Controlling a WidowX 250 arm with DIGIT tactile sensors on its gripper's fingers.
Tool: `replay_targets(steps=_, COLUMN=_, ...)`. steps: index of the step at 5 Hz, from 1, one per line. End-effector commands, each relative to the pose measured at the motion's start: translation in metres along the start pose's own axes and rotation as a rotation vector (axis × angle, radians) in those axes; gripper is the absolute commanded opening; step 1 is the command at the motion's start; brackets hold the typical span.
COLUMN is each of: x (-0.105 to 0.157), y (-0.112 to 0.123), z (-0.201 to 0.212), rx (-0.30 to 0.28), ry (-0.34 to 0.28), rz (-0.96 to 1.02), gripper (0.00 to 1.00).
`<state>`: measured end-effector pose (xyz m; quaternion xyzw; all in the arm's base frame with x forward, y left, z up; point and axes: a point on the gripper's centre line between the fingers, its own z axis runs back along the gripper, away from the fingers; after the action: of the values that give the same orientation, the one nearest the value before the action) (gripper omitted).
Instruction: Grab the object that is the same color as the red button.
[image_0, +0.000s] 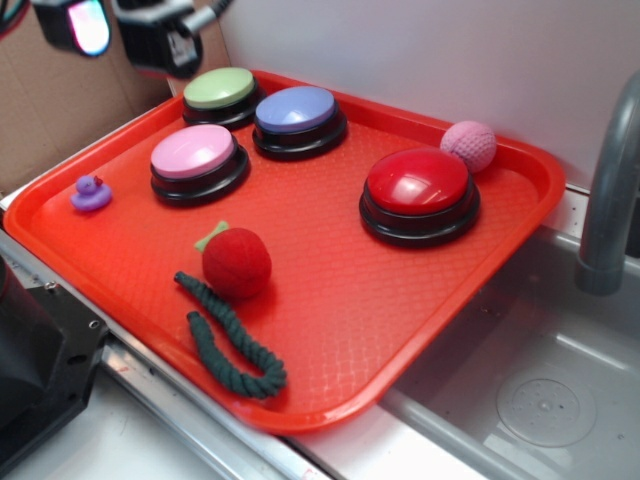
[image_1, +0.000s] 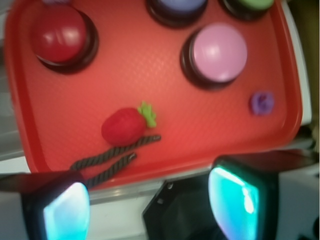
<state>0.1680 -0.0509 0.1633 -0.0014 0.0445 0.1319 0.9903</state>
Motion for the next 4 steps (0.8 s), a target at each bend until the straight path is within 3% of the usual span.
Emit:
replay_targets(steps=1, x=0.011, y=-0.022, z=-0.062, rx=-0.120, ry=-0.127, rz=0.279, gripper=1.00)
replay_targets(steps=2, x=0.014, y=-0.029, z=-0.093, rx=-0.253, ry=-0.149, rz=0.266, gripper=1.00)
replay_targets(steps=4, x=0.014, y=-0.037, z=-0.108, rx=-0.285, ry=-0.118, rz=0.235, gripper=1.00)
